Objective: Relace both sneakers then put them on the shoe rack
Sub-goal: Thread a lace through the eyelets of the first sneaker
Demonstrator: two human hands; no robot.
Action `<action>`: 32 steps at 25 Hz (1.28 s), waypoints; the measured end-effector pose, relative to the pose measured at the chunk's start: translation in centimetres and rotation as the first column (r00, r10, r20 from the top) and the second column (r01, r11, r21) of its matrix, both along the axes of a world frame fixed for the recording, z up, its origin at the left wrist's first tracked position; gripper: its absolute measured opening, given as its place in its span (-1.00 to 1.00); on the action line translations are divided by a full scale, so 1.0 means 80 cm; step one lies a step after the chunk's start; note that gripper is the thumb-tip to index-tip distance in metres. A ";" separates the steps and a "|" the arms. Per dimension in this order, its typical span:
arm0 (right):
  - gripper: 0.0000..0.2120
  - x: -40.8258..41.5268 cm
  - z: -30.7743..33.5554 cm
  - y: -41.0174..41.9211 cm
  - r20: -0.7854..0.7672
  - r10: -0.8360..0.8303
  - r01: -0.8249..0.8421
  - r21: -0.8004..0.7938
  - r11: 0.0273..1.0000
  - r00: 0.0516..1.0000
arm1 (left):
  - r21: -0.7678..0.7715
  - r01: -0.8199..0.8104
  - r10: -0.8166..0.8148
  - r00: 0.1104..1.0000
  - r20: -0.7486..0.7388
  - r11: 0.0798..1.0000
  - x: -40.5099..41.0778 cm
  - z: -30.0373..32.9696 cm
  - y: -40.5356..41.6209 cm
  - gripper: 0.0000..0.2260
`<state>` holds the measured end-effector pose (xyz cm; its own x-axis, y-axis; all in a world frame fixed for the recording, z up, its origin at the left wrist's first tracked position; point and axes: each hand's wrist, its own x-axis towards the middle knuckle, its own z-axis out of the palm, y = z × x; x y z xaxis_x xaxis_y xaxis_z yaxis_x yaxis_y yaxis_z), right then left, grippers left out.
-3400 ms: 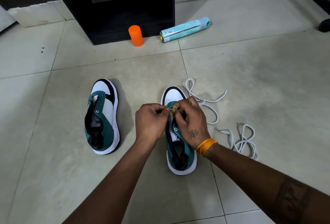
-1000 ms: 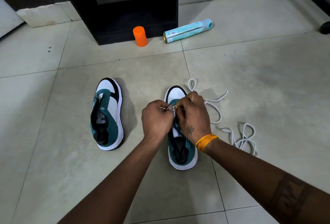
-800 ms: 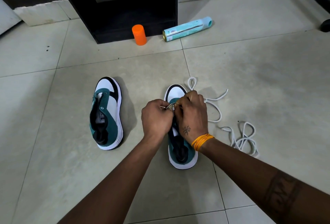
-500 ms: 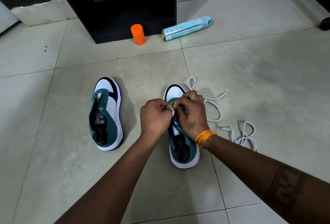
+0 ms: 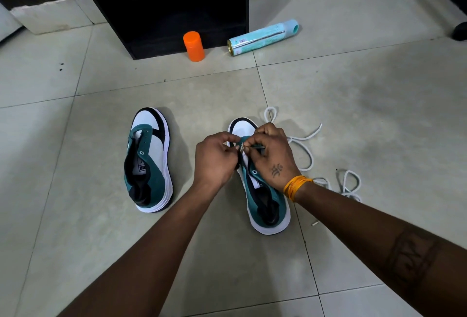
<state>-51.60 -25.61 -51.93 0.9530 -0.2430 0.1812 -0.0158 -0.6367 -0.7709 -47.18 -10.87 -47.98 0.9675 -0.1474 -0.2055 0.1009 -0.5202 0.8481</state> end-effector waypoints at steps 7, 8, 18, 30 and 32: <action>-0.90 0.004 -0.006 0.011 0.046 -0.142 0.142 0.016 0.990 0.989 | -0.085 -0.039 0.038 0.999 -0.013 0.996 -0.002 -0.009 0.002 -0.86; -0.91 0.004 -0.005 0.011 0.050 -0.154 0.153 0.037 0.988 0.987 | -0.077 -0.045 0.044 0.999 -0.008 0.996 -0.002 -0.009 0.002 -0.87; -0.71 -0.074 0.030 0.033 0.057 -0.067 0.060 0.117 0.991 0.996 | -0.202 -0.323 0.268 0.929 -0.255 0.925 -0.002 -0.018 0.002 -0.88; -0.58 -0.094 0.021 0.027 0.032 -0.072 0.071 0.031 0.997 0.997 | 0.366 0.180 -0.276 0.933 0.230 0.913 -0.001 -0.014 0.023 -0.82; -0.59 -0.094 0.020 0.026 0.036 -0.066 0.064 0.042 0.997 0.997 | 0.389 0.153 -0.293 0.897 0.331 0.909 -0.006 -0.013 0.019 -0.92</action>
